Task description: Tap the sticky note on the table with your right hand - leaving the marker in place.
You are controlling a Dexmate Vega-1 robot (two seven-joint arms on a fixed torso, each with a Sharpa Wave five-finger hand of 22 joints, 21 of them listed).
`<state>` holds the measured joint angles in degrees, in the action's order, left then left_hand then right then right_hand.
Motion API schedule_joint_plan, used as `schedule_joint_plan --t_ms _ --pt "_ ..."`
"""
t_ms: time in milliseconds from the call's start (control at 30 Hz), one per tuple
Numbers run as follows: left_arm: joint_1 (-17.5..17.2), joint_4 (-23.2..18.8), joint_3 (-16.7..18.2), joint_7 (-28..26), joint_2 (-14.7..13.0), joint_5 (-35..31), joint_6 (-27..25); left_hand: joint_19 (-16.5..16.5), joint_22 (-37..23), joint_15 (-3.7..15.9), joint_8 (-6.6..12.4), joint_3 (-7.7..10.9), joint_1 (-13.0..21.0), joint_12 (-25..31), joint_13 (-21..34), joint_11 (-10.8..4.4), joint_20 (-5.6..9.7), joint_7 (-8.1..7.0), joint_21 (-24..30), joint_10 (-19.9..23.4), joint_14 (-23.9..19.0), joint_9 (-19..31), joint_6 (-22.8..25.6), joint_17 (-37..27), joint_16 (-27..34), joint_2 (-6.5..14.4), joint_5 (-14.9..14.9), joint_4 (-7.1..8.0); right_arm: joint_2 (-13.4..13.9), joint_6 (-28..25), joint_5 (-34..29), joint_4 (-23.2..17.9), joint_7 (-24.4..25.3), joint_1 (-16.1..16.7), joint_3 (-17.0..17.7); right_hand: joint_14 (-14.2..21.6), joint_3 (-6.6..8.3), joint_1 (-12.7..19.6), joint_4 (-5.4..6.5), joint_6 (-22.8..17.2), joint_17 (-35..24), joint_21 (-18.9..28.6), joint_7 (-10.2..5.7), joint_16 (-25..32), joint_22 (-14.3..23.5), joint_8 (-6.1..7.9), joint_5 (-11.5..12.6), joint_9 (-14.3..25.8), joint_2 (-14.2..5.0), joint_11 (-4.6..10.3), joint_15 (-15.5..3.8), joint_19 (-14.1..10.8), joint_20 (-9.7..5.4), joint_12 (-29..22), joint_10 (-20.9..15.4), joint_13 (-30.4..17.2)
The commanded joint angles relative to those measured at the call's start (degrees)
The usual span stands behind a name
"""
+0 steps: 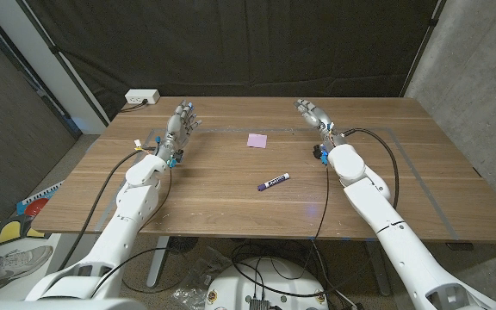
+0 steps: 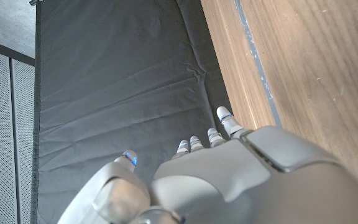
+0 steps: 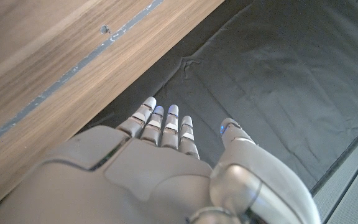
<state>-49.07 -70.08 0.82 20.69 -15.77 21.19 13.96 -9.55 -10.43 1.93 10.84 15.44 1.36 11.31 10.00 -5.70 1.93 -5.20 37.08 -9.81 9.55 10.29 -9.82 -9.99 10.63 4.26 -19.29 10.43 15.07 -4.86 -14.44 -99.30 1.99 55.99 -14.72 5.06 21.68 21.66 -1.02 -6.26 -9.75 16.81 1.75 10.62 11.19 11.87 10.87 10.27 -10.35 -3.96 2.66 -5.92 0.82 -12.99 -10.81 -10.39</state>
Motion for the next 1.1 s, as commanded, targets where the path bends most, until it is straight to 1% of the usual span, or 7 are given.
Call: schedule_joint_plan --t_ms 33,400,567,667,733,900,1100 --pt "-1.52 -2.15 0.09 -0.79 0.24 -0.16 -0.55 -12.06 -0.17 2.76 0.31 0.36 0.23 0.31 0.31 0.49 2.73 -0.37 0.06 -11.54 12.18 0.09 -12.22 -0.29 0.39 5.04 -0.24 -0.29 1.40 -3.24 -8.06 -1.46 -1.44 -1.66 -2.97 0.50 0.36 0.79 -0.18 -0.42 -0.06 0.43 0.06 0.30 0.18 0.14 -0.10 0.15 0.06 0.24 -0.01 -0.40 0.04 -0.46 -0.43 -0.13" --pt "-2.08 -2.59 0.14 -1.37 0.23 -0.06 -0.73 -11.95 -0.16 2.73 0.25 0.42 0.33 0.30 0.32 0.53 2.66 -0.39 -0.07 -11.37 12.06 0.10 -12.08 -0.29 0.34 5.01 -0.25 -0.33 2.17 -6.09 -15.04 -0.07 -4.38 -5.68 -7.46 0.65 0.65 1.23 -0.51 -0.82 -0.08 0.42 -0.16 0.21 0.17 0.10 -0.22 0.16 0.14 0.50 -0.43 -0.52 0.07 -0.41 -0.66 -0.13" --pt "-1.86 -2.23 0.22 -1.31 0.20 0.05 -0.62 -11.82 -0.16 2.77 0.25 0.44 0.36 0.32 0.33 0.51 2.58 -0.41 -0.09 -11.26 11.98 0.11 -11.96 -0.29 0.33 5.01 -0.26 -0.33 2.60 -7.42 -18.66 1.05 -6.60 -8.04 -10.03 0.81 0.83 1.51 -0.70 -1.30 -0.09 0.45 -0.45 0.19 0.17 0.18 -0.26 0.17 0.14 0.43 -0.66 -0.67 0.04 -0.40 -0.83 -0.13" --pt "-1.75 -2.02 0.22 -1.25 0.17 0.05 -0.59 -11.79 -0.16 2.79 0.24 0.45 0.38 0.31 0.33 0.51 2.56 -0.44 -0.11 -11.26 11.95 0.11 -11.95 -0.29 0.32 5.00 -0.26 -0.34 2.67 -7.68 -19.86 1.40 -7.38 -8.65 -10.70 0.86 0.92 1.64 -0.79 -1.43 -0.09 0.46 -0.50 0.17 0.16 0.18 -0.28 0.17 0.13 0.46 -0.81 -0.72 0.02 -0.38 -0.88 -0.13" --pt "-1.58 -1.62 0.25 -1.09 0.24 0.16 -0.47 -11.81 -0.16 2.77 0.22 0.46 0.39 0.29 0.33 0.50 2.58 -0.43 -0.15 -11.26 11.93 0.11 -11.96 -0.29 0.31 5.00 -0.26 -0.34 2.72 -8.38 -21.32 1.90 -8.49 -9.60 -11.76 0.91 1.02 1.78 -0.88 -1.69 -0.09 0.44 -0.78 0.16 0.16 0.22 -0.30 0.17 0.12 0.55 -0.96 -0.74 0.04 -0.37 -0.97 -0.12" --pt "-1.29 -1.03 0.32 -0.96 0.28 0.15 -0.27 -11.81 -0.16 2.74 0.19 0.48 0.42 0.29 0.33 0.52 2.51 -0.44 -0.23 -11.20 11.90 0.12 -11.92 -0.30 0.28 4.99 -0.26 -0.34 2.78 -10.00 -24.57 2.58 -11.02 -11.30 -13.91 1.00 1.15 1.99 -1.03 -2.04 -0.11 0.42 -0.88 0.14 0.15 0.25 -0.34 0.18 0.14 0.79 -1.09 -0.77 0.04 -0.36 -1.13 -0.12" --pt "-1.06 -0.61 0.45 -0.70 0.23 0.17 -0.16 -11.74 -0.16 2.72 0.17 0.49 0.44 0.28 0.34 0.62 2.57 -0.38 -0.31 -11.14 11.88 0.12 -11.84 -0.30 0.25 4.96 -0.26 -0.34 2.29 -11.88 -28.58 3.35 -13.25 -12.99 -16.31 1.06 1.30 2.23 -1.18 -2.46 -0.12 0.41 -1.30 0.10 0.15 0.29 -0.38 0.19 0.13 0.96 -1.49 -0.83 0.07 -0.34 -1.30 -0.12"
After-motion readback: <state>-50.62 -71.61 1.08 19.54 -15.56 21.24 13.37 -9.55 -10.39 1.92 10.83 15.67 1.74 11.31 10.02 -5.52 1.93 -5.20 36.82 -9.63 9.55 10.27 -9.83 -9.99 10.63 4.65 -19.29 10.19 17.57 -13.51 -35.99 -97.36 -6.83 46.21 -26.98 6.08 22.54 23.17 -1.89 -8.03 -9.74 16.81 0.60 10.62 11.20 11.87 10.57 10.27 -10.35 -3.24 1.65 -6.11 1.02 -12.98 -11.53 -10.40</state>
